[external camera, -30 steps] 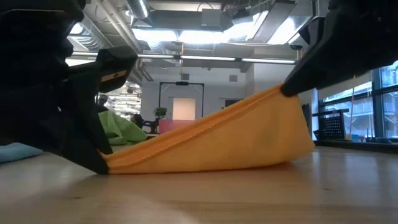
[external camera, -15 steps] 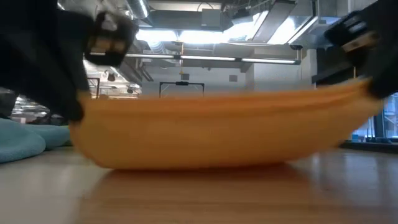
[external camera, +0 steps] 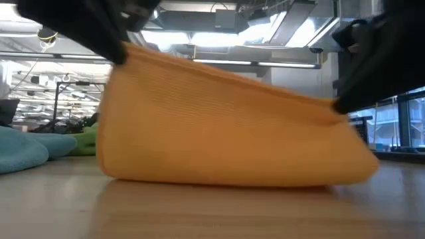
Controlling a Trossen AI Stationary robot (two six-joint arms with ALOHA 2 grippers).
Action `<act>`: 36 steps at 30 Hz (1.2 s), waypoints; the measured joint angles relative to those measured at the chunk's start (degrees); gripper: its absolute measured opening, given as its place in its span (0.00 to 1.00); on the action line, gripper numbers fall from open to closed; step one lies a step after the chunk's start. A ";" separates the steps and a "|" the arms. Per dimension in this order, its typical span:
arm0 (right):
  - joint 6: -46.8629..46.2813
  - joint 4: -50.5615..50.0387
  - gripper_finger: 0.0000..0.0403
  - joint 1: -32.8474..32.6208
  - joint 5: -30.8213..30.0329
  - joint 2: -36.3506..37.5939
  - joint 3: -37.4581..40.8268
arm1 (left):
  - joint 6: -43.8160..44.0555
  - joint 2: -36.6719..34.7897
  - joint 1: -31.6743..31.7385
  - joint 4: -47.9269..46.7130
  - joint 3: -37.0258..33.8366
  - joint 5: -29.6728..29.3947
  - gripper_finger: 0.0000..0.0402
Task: Roll microfiber towels into tight, uniform cylinder then place into a basket
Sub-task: Roll the orange microfiber cloth
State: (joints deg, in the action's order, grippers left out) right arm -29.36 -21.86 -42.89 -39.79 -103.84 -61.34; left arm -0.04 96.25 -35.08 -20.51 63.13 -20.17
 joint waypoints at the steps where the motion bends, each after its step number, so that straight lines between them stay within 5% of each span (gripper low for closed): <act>1: -0.42 -1.69 0.01 0.42 -1.72 0.28 0.02 | -0.02 -0.40 0.69 -0.89 0.00 -0.02 0.00; 6: -1.63 -7.32 0.01 2.34 -7.00 3.48 0.02 | -0.84 -1.47 4.02 -3.68 0.00 0.20 0.00; 22: 4.40 -9.81 0.00 12.11 -6.56 4.55 0.13 | -5.08 -1.57 15.76 -8.70 -0.74 4.53 0.00; 36: 11.83 6.11 0.00 22.72 2.14 4.49 9.20 | -6.78 -12.85 26.01 11.28 -21.38 10.18 0.00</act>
State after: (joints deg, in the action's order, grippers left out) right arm -17.53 -15.76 -20.17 -37.65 -99.35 -52.14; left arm -6.81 83.40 -9.07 -9.23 41.75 -9.99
